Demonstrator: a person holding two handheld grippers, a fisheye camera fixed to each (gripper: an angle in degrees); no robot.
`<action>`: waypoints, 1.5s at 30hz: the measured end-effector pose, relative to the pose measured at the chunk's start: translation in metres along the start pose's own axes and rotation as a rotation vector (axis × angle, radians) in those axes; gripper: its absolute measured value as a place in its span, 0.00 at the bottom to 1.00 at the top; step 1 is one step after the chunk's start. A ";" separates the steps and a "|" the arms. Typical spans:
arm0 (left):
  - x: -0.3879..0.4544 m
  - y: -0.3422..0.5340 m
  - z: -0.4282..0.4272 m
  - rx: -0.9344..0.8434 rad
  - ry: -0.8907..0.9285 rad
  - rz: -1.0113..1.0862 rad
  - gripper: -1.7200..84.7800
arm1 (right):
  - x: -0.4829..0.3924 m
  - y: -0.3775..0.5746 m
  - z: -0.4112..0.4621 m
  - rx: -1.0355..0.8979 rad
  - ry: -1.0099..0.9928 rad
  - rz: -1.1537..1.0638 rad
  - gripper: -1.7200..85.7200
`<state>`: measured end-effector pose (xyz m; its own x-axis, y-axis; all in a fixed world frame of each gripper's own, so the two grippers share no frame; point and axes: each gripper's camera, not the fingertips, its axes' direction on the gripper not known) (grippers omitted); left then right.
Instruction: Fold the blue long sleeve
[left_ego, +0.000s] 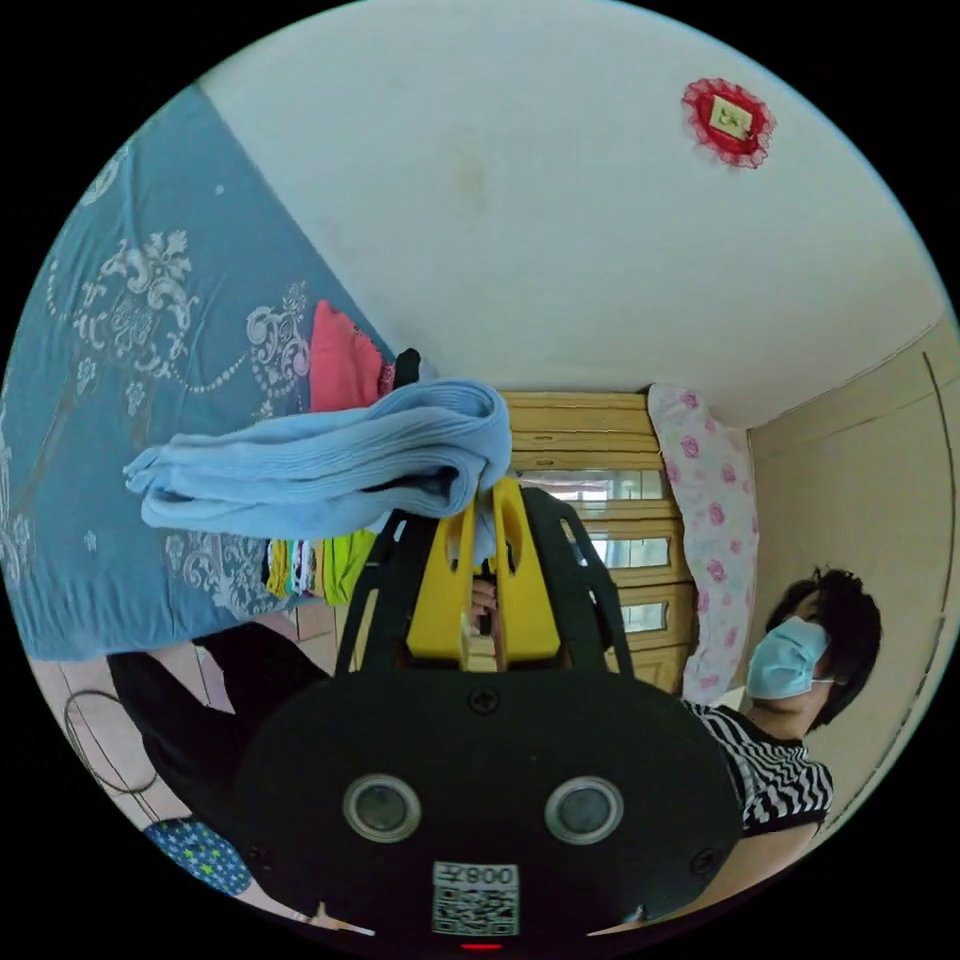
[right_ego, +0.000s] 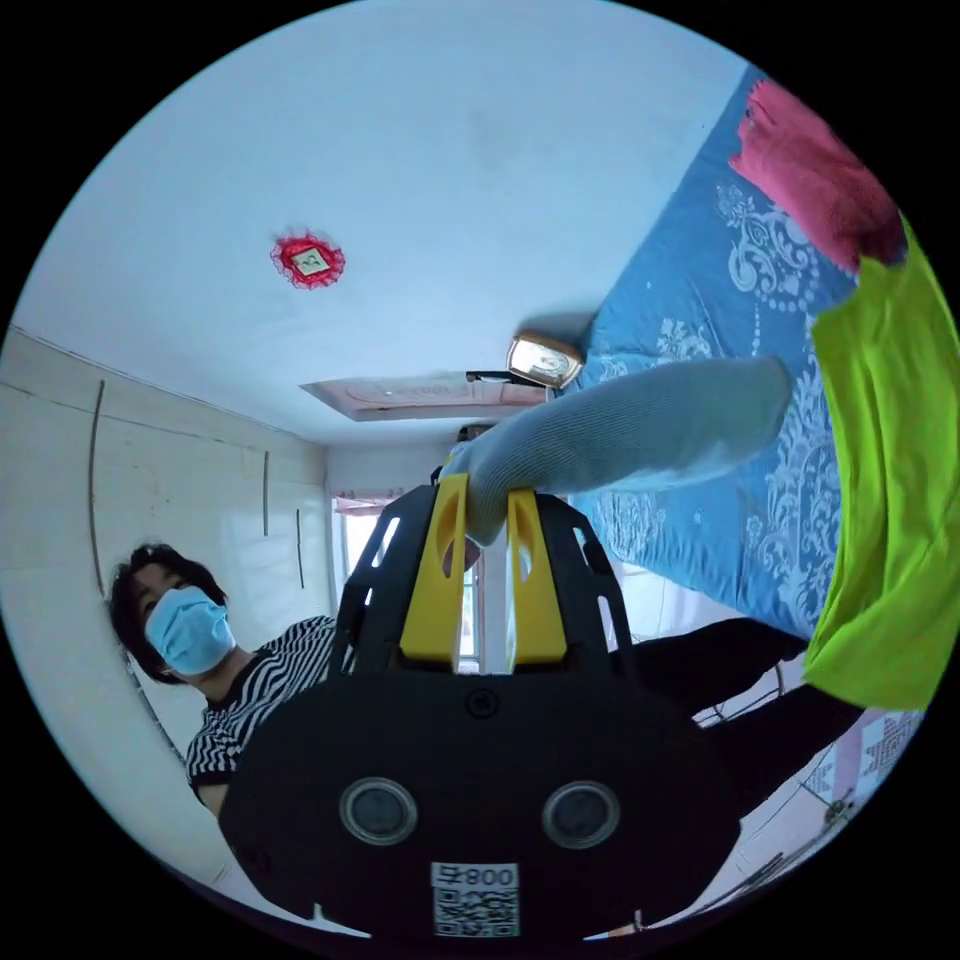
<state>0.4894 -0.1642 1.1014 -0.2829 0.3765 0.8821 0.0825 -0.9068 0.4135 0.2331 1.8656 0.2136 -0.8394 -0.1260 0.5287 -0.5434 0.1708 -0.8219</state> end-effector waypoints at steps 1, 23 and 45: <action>0.010 -0.006 0.008 0.003 0.000 0.010 0.08 | 0.001 -0.032 -0.015 -0.004 0.003 -0.016 0.09; 0.173 -0.212 0.409 0.039 -0.221 -0.066 0.06 | 0.126 -0.571 -0.281 -0.235 0.519 0.154 0.10; 0.301 -0.242 0.612 -0.255 -0.401 -0.147 0.06 | 0.161 -0.802 -0.276 -0.684 1.017 0.289 0.10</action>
<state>0.9692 0.2848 1.4044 0.1201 0.5014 0.8568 -0.1811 -0.8375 0.5155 0.5298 1.9785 1.0163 -0.3939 0.7565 0.5220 0.0212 0.5753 -0.8177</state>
